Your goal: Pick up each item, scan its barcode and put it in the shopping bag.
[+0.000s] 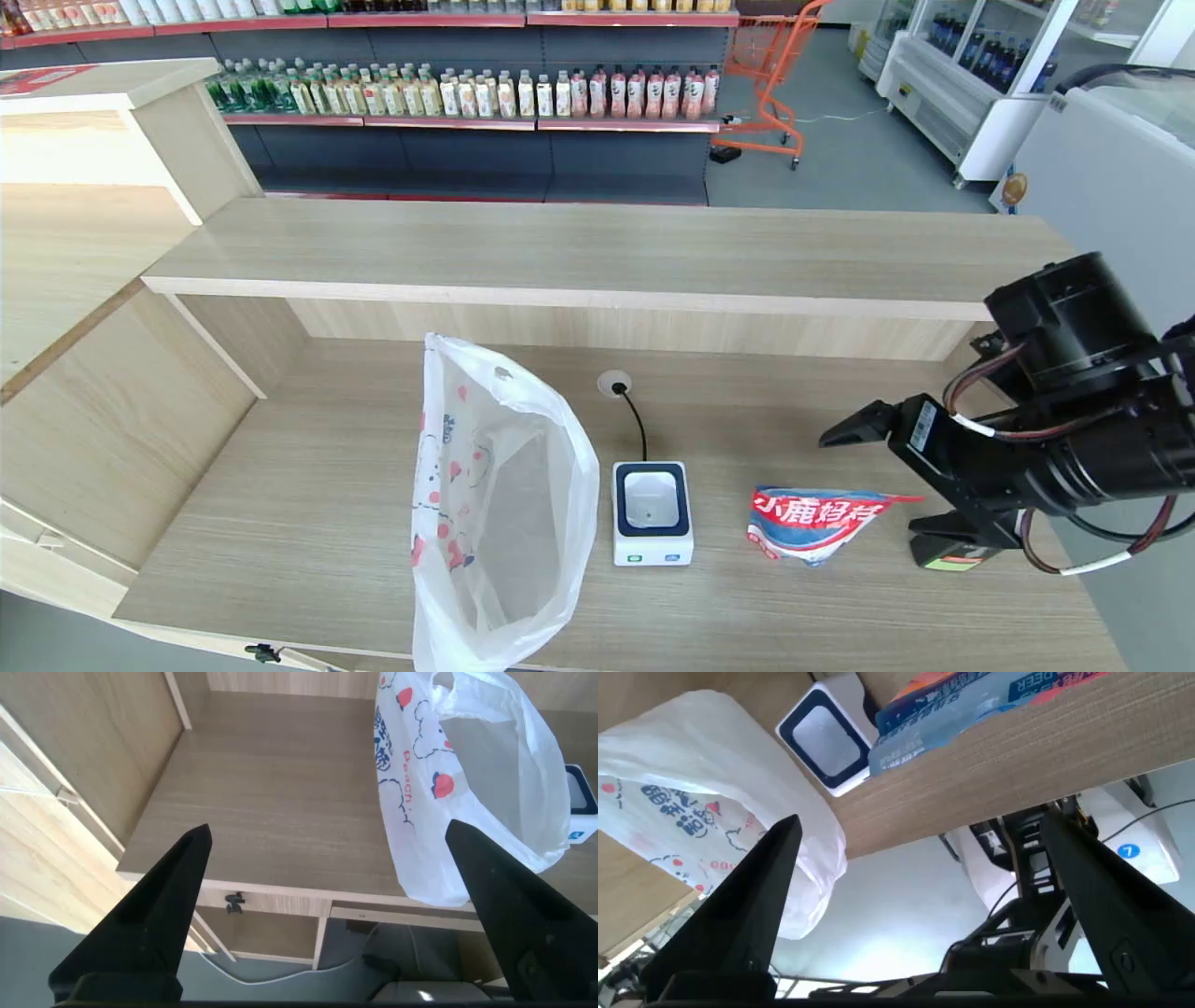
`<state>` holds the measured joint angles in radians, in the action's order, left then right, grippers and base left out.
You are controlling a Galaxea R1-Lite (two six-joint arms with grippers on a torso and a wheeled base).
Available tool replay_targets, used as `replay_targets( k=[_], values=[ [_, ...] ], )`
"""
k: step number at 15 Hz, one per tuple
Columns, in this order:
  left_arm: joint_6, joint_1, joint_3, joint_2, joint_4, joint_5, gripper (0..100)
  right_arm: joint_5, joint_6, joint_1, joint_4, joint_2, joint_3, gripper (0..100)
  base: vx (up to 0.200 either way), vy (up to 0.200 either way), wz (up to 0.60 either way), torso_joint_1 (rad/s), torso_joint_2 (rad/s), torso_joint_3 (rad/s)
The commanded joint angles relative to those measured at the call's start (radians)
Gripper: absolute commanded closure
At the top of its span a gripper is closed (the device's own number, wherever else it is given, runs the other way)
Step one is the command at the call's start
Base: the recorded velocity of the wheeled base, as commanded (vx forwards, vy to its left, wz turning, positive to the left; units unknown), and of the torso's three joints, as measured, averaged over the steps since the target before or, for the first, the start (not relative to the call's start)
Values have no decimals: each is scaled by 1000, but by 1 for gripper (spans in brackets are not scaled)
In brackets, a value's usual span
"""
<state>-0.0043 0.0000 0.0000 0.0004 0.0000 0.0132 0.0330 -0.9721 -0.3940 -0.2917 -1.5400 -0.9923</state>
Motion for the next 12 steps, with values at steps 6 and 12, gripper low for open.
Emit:
replay_targets(
  k=[6, 12],
  values=[
    [0, 0, 0, 0, -2, 1, 0, -97, -20, -19, 82, -321, -95, 0, 0, 0, 0, 0, 0, 0],
    [0, 0, 0, 0, 0, 1, 0, -159, 38, -20, 121, -517, -180, 0, 0, 0, 0, 0, 0, 0]
  ],
)
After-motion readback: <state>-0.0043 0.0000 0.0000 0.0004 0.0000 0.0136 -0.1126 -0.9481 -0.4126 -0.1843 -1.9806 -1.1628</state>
